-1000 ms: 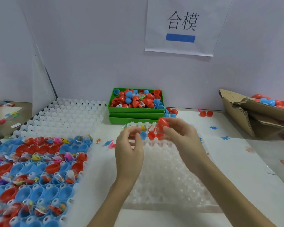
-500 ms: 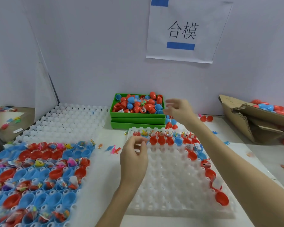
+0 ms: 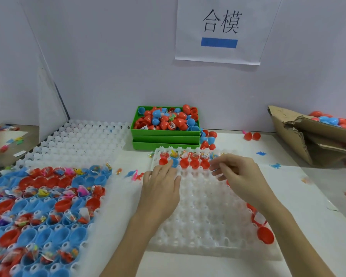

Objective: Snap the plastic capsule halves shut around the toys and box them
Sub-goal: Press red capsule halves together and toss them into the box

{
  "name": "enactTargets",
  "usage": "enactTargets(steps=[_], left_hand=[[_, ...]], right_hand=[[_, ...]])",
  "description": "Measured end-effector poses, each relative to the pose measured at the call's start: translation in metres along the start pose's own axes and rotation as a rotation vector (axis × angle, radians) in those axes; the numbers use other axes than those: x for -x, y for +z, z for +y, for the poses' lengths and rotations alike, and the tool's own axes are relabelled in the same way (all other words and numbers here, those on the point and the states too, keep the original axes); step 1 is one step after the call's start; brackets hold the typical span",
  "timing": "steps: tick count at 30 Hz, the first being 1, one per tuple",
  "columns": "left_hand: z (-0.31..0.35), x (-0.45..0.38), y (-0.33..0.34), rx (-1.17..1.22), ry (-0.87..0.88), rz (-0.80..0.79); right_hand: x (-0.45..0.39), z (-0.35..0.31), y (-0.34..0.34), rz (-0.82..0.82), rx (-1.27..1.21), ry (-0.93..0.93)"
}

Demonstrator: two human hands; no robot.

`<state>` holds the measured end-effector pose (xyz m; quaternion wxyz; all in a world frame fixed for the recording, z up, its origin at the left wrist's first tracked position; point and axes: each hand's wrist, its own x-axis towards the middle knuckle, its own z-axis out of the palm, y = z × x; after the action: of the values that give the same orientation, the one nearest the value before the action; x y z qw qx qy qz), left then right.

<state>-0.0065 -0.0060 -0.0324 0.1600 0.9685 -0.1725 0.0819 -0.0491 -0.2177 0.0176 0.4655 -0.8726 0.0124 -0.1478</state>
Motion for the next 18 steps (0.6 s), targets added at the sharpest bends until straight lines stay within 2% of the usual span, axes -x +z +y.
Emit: enactTargets(steps=[8,12,15,18], left_hand=[[-0.002,-0.003,0.003,-0.005,-0.029,-0.047],[-0.003,-0.001,0.002,0.016,-0.078,-0.04],[-0.002,0.001,0.002,0.006,-0.076,-0.012],[-0.002,0.003,0.002,-0.003,-0.069,0.017]], right_hand=[[0.003,0.0,0.001,-0.021,-0.015,-0.015],[0.001,-0.005,0.01,0.04,0.012,-0.021],[-0.036,-0.021,0.018,0.086,0.137,-0.108],[-0.108,-0.045,0.024,0.084,0.259,-0.196]])
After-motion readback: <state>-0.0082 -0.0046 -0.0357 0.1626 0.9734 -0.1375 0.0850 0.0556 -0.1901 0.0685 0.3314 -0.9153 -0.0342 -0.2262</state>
